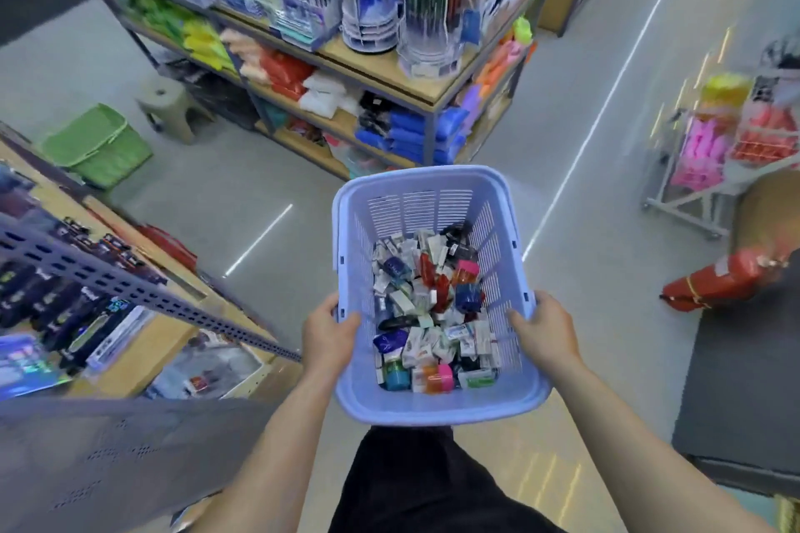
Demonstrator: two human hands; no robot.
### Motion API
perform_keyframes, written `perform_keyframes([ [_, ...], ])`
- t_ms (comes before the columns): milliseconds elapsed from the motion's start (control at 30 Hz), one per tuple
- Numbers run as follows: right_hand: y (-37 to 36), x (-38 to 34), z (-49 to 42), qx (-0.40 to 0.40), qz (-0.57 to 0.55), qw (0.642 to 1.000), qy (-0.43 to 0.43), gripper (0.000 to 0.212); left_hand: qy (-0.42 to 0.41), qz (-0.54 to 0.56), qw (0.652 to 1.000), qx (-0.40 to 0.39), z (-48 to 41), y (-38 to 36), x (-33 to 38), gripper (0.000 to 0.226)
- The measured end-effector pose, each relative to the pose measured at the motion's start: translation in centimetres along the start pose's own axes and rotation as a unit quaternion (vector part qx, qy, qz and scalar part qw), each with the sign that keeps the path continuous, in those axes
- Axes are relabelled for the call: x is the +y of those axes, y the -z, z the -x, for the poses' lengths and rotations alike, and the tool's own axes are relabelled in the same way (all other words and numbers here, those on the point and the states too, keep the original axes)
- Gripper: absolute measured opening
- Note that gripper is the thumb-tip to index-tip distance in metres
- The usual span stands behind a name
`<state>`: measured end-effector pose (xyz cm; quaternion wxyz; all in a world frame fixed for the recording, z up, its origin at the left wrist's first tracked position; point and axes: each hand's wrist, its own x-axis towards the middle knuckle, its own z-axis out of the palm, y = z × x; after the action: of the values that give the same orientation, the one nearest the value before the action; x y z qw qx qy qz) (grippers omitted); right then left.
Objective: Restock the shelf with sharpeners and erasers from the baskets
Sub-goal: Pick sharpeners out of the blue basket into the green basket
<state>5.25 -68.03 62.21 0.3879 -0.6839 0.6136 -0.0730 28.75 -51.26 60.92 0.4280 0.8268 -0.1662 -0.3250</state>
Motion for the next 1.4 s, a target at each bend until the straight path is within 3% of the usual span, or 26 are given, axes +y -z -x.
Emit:
perform_keyframes([
  [400, -3.6, -20.1, -24.0, -0.115, 0.039, 0.987, 0.101, 0.014, 0.084, 0.069, 0.983, 0.149, -19.1, 3.4, 9.6, 0.025],
  [733, -13.3, -39.6, -42.5, -0.254, 0.075, 0.941, 0.209, 0.005, 0.167, 0.132, 0.926, 0.313, -34.5, 9.4, 14.9, 0.026],
  [1033, -25.5, -56.6, -49.9, -0.333, 0.108, 0.890, 0.293, 0.013, 0.211, 0.167, 0.872, 0.410, -45.7, 18.4, 15.6, 0.028],
  [1400, -42.7, -76.2, -54.2, -0.344, 0.153, 0.875, 0.304, 0.011, 0.230, 0.176, 0.861, 0.418, -62.8, 36.0, 13.3, 0.027],
])
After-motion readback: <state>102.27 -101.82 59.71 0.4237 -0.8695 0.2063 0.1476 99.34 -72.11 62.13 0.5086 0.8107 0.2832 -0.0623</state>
